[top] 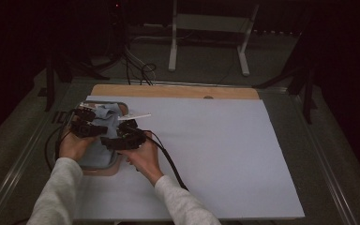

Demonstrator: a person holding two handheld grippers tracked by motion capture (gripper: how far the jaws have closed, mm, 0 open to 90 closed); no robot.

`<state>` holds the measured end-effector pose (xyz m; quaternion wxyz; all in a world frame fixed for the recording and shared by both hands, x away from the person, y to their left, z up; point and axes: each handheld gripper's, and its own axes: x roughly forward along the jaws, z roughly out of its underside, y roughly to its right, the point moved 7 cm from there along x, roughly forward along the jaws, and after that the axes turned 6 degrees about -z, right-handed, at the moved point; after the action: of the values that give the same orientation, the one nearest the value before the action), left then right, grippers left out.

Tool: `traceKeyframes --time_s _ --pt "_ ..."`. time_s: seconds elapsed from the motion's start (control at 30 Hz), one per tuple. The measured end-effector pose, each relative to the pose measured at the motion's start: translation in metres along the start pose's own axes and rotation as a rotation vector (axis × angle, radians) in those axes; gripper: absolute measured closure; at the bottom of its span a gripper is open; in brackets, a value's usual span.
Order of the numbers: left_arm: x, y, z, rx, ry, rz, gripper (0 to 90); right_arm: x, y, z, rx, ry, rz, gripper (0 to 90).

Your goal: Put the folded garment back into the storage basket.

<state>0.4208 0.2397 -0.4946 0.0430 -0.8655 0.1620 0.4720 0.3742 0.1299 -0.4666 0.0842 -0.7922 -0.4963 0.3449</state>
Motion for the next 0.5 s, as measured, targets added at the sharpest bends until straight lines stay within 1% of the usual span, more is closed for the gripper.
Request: traceKeyframes --time_s 0.07,0.2,0.3,0.33,0.37,0.4,0.5 --pt "0.000 0.001 0.000 -0.002 0.006 -0.003 86.4 -0.002 0.003 0.000 -0.002 0.001 0.012 29.4" --pt "-0.002 0.003 -0.002 0.008 0.027 0.001 75.9 -0.005 0.009 0.003 -0.029 -0.008 0.038 25.6" --pt "-0.005 0.003 -0.004 0.000 0.051 0.004 65.0 -0.009 0.014 0.003 -0.038 -0.005 0.050 22.5" --pt "-0.005 0.003 -0.004 0.000 0.051 0.004 60.6 -0.009 0.014 0.003 -0.038 -0.005 0.050 22.5" --pt "-0.008 0.004 -0.006 -0.011 0.067 0.004 56.0 -0.012 0.017 0.002 -0.041 0.000 0.053 20.3" --pt "-0.009 0.004 -0.006 -0.012 0.075 0.004 51.2 -0.014 0.018 0.002 -0.045 0.001 0.055 19.0" --pt "-0.012 0.006 -0.007 0.000 0.096 -0.011 34.6 -0.020 0.022 0.001 -0.056 0.004 0.058 16.0"
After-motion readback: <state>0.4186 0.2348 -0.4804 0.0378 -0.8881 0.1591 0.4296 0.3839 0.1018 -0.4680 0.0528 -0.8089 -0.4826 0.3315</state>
